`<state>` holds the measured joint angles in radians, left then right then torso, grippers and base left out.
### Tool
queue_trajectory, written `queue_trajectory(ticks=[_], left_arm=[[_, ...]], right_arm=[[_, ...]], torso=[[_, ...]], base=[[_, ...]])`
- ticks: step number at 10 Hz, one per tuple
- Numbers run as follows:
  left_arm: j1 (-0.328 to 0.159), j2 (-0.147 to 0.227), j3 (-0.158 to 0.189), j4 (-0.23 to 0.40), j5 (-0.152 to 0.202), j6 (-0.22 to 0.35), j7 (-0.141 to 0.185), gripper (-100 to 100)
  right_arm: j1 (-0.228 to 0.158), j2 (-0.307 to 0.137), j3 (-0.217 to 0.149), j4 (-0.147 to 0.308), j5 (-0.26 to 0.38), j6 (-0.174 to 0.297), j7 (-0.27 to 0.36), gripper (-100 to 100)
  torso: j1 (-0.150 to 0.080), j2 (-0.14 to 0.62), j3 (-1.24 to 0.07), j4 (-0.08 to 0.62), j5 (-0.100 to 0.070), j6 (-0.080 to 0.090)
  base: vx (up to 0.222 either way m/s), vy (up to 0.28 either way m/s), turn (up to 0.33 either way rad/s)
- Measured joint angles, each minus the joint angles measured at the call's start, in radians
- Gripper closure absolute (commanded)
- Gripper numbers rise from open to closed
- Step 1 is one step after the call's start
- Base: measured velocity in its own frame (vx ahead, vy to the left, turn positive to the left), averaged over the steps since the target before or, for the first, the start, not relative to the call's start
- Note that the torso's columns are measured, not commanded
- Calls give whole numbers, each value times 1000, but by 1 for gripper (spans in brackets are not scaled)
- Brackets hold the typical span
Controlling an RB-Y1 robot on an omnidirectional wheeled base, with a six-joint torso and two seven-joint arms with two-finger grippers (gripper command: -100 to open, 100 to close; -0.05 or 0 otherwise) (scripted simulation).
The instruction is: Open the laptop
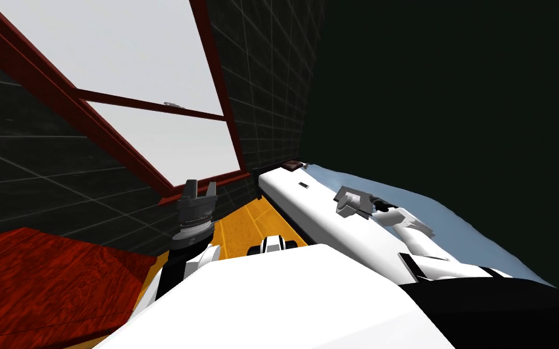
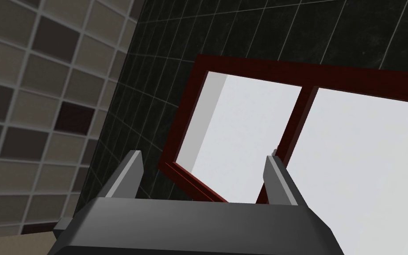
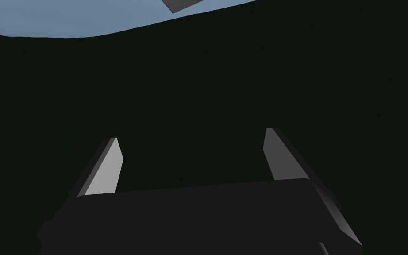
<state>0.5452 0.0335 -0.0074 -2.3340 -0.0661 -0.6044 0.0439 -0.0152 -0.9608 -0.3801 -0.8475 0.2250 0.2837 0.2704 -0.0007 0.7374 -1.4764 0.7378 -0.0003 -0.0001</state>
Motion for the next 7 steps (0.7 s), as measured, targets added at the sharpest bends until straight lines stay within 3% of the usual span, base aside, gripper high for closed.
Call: queue_trajectory(ticks=[1,2,7], left_arm=[[0,0,0,0,0,0,0,0],[0,0,0,0,0,0,0,0],[0,0,0,0,0,0,0,0]], right_arm=[[3,-16,8,-4,-17,16,-2,-100],[3,-18,9,-5,-19,21,-3,0],[3,-18,9,-5,-19,20,-3,0]], torso=[[1,1,0,0,0,0],[1,-1,0,0,0,1],[1,1,1,0,0,0]], base=[[-34,4,16],[-7,1,-5],[0,0,0]])
